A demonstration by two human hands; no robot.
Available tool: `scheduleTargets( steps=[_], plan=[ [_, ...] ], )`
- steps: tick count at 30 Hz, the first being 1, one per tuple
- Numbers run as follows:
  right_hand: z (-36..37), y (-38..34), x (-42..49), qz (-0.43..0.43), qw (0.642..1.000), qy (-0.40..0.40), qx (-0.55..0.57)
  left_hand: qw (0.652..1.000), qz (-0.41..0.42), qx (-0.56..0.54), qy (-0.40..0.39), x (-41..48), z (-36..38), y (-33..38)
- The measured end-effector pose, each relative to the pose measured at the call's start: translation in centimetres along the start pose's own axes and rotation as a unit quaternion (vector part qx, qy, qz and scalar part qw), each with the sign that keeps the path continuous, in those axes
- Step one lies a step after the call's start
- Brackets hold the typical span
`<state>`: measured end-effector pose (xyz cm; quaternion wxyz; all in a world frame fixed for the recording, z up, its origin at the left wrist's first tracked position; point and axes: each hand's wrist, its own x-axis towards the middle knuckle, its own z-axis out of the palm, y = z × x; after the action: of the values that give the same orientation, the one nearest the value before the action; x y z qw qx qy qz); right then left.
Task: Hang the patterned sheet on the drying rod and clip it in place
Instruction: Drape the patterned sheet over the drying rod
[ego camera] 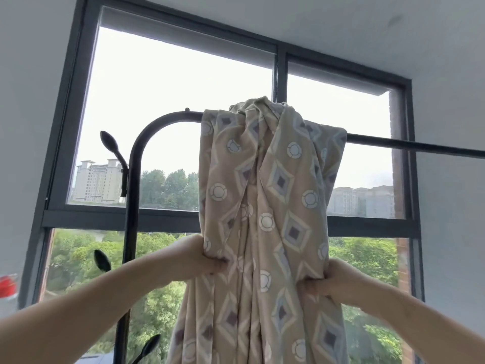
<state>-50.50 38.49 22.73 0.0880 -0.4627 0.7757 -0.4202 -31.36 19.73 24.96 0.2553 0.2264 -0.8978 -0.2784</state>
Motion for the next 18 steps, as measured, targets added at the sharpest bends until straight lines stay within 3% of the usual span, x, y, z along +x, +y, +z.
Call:
scheduleTargets(
  steps=[6,10,12,15,18],
  plan=[
    [-1.1,-3.0,-0.5,-0.056,0.978,0.085,0.184,0.986,0.068,-0.150,-0.013,0.0,-1.9,2.0],
    [-3.1,-7.4,-0.6,-0.139,0.951,0.021,0.277,0.963,0.108,-0.244,-0.037,0.3,-3.6,4.8],
    [-4.1,-9.0,-0.2,-0.155,0.949,0.021,0.273,0.962,0.113,-0.248,-0.007,0.9,-4.6,6.2],
    [-4.7,-9.7,0.8,-0.158,0.939,0.090,0.292,0.953,0.112,-0.279,0.041,1.8,-5.6,7.1],
    [-4.0,-9.0,1.7,-0.151,0.918,0.096,0.354,0.929,0.071,-0.363,0.027,2.4,-5.2,6.7]
  ],
)
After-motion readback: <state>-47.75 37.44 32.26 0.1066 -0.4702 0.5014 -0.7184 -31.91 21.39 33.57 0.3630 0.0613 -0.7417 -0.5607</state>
